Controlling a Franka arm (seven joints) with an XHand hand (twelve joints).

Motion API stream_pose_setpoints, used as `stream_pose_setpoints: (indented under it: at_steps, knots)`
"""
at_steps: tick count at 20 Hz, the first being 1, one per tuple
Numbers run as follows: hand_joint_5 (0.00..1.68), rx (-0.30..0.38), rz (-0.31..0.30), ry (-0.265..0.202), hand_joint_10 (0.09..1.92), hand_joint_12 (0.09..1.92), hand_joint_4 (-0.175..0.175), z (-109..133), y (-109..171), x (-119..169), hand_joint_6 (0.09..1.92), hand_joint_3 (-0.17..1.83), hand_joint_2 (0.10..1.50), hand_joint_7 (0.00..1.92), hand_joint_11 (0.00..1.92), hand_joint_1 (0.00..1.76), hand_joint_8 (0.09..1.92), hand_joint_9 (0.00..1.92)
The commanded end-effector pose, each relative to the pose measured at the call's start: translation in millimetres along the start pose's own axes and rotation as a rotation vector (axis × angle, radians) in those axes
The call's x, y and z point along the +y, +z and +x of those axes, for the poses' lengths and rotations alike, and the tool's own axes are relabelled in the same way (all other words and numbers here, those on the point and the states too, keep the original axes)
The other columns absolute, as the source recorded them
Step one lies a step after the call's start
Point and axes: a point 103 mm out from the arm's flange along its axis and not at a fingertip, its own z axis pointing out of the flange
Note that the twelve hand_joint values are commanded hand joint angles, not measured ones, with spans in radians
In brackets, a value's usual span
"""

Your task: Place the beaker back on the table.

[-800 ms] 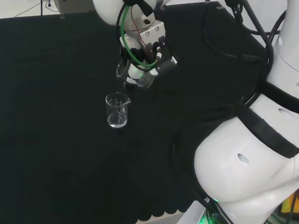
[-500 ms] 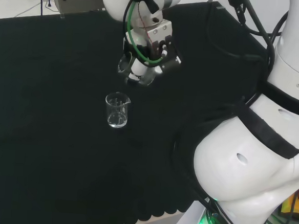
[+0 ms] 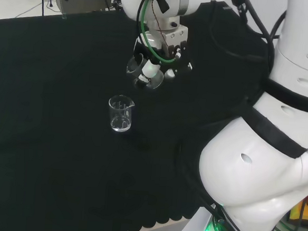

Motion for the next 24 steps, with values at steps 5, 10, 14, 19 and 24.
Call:
stream_pose_setpoints:
  at_steps: [5, 10, 14, 19, 24]
  knots:
    - [1.12, 0.291, -0.118, -0.041, 0.56, 0.65, -0.175, -48.8, 52.4, 59.0, 0.93, 0.72, 0.68, 1.18, 1.35, 1.29, 0.92, 1.49]
    - [1.12, 0.335, -0.141, -0.052, 0.55, 0.65, -0.175, -50.3, 67.4, 74.6, 0.92, 0.70, 0.69, 1.18, 1.34, 1.29, 0.91, 1.49]
    - [1.13, 0.378, -0.161, -0.056, 0.53, 0.65, -0.175, -51.4, 77.0, 84.2, 0.90, 0.67, 0.70, 1.18, 1.34, 1.29, 0.88, 1.48]
    - [1.16, 0.440, -0.192, -0.048, 0.43, 0.63, -0.175, -57.8, 87.1, 90.4, 0.81, 0.58, 0.74, 1.21, 1.36, 1.30, 0.80, 1.49]
    - [1.19, 0.460, -0.224, -0.044, 0.35, 0.62, -0.175, -61.4, 92.0, 93.4, 0.74, 0.51, 0.76, 1.24, 1.37, 1.30, 0.72, 1.51]
